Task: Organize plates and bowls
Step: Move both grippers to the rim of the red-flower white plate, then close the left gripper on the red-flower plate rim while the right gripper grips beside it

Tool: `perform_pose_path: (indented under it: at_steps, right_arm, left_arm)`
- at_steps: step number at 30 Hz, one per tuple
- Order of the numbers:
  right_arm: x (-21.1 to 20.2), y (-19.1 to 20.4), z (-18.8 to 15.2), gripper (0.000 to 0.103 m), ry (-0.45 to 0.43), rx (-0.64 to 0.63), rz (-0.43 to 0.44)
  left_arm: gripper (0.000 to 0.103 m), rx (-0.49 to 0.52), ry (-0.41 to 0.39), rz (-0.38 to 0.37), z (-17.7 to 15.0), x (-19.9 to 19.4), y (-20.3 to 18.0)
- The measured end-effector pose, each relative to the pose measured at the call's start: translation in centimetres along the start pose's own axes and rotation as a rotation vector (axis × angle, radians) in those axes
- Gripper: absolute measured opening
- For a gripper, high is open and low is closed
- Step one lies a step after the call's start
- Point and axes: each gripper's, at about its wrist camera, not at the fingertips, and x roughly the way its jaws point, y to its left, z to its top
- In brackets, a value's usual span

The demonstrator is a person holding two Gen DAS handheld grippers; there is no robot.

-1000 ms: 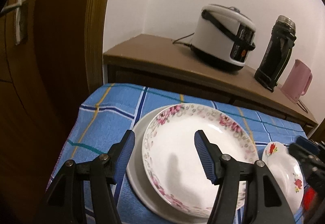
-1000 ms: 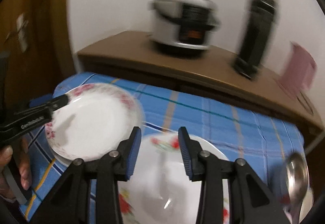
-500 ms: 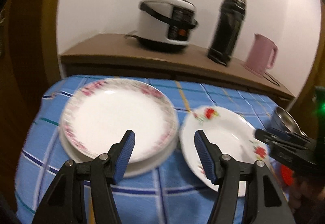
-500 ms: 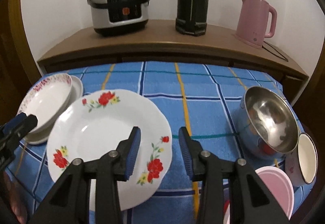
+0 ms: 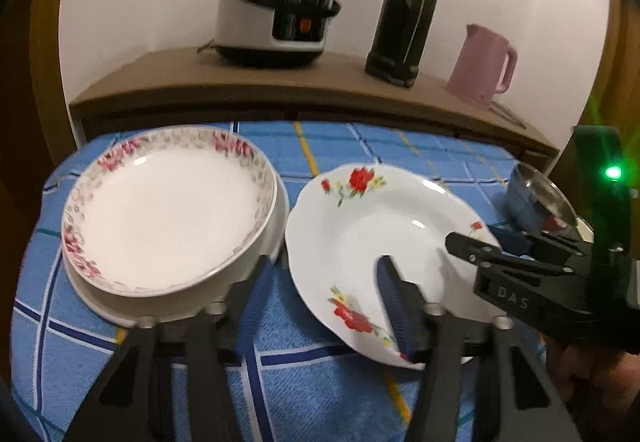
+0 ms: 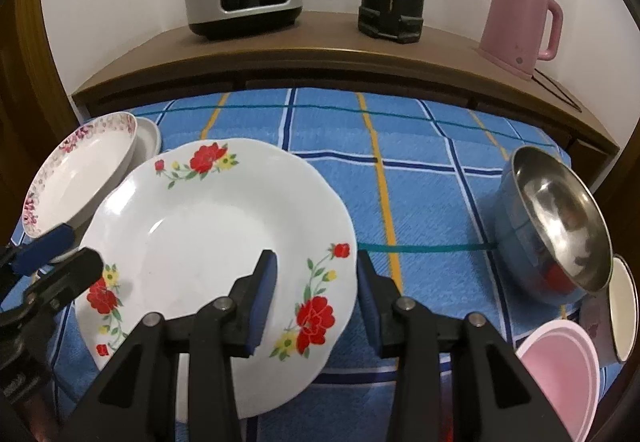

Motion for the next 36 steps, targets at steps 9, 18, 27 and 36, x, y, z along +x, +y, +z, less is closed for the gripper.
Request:
perform_pose_path:
  at_steps: [9,18,27,36]
  right_arm:
    - [0.1,0.4,-0.4,0.040,-0.027,-0.026,-0.008]
    - [-0.3,-0.6,-0.5,0.028,-0.059,-0.015,0.047]
    - [-1.4,-0.1,-0.9,0.028,-0.117,-0.040,0.040]
    - [-2.2,0.0,-1.1,0.028,-0.162,-0.035,0.058]
  left_arm:
    - [0.033,0.045,0.080,0.039,-0.5,1.3,-1.0]
    - [0.031,0.025,0.055,0.039,-0.6,0.8,-0.5]
    - [0.031,0.014,0.011,0.041,-0.7,0.1,-0.3]
    - [0.031,0.027,-0.066,0.061,-0.9,-1.3,-0.7]
